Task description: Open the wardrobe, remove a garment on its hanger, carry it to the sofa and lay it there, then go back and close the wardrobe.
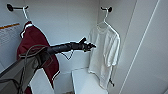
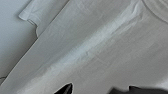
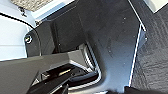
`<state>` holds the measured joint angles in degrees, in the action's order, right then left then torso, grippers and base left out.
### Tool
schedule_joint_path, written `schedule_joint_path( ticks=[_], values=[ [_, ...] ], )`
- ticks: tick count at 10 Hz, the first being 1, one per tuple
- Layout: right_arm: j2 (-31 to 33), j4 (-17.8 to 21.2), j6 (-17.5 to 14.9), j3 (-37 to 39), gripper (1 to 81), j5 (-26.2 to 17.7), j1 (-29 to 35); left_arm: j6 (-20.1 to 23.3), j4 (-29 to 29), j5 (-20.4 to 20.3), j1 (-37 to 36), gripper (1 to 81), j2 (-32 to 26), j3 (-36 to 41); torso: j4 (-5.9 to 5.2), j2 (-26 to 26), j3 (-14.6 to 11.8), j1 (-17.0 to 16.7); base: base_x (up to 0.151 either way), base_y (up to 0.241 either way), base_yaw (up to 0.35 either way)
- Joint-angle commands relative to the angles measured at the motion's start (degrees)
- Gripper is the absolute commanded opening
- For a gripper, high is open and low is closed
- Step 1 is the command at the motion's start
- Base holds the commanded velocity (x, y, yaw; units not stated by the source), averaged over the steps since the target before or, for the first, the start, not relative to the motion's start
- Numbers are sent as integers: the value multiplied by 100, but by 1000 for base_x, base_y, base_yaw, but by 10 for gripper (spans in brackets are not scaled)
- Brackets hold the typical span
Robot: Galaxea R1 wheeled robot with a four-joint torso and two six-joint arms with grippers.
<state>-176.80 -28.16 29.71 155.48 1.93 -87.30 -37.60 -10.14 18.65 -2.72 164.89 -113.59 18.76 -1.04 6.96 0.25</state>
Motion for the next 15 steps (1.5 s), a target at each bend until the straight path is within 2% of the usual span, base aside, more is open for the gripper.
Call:
schedule_joint_path(
  ticks=[1, 2, 3, 4, 5, 6, 8, 9, 10, 15],
  values=[
    [-25, -23, 35, -37, 811, -202, 190, -712, -231, -19, -1727, 811, 280, -706, 0, 0, 0, 0, 0, 0, 0],
    [-25, -14, 35, -36, 811, -193, 182, -845, -356, -2, -1885, 811, 369, -910, 0, 0, 0, 2, 0, 0, 0],
    [-25, -14, 35, -45, 811, -184, 199, -863, -374, 33, -2017, 811, 474, -1033, 139, 2, 0, 2, 0, 0, 0],
    [-33, -14, 35, -45, 811, -184, 190, -863, -409, 33, -2148, 811, 562, -1111, 550, 2, 0, 2, 0, 0, 0],
    [-24, -14, 44, -19, 811, -184, 199, -881, -418, 60, -2254, 811, 616, -1148, 602, 2, 0, 2, 0, 0, 0],
    [-24, -23, 35, -19, 811, -175, 190, -898, -497, 51, -2342, 811, 650, -1148, 160, 5, 0, 5, 0, 0, 0],
    [-24, -23, 35, -10, 811, -175, 199, -1013, -585, -19, -2527, 811, 695, -1148, 400, 5, 2, 5, 0, 0, 0],
    [-33, -32, 35, -10, 811, -184, 199, -1161, -594, -132, -2588, 811, 677, -1121, 429, 5, 2, 5, 0, 0, 0],
    [-25, -32, 26, -10, 811, -184, 199, -1311, -612, -422, -2597, 811, 660, -1104, 429, 5, 0, 5, 0, 0, 0],
    [-33, -14, 26, -10, 811, -254, 217, -1426, -612, -976, -2606, 811, 747, -1042, 429, 5, 2, 5, 0, 0, 0]
  ],
)
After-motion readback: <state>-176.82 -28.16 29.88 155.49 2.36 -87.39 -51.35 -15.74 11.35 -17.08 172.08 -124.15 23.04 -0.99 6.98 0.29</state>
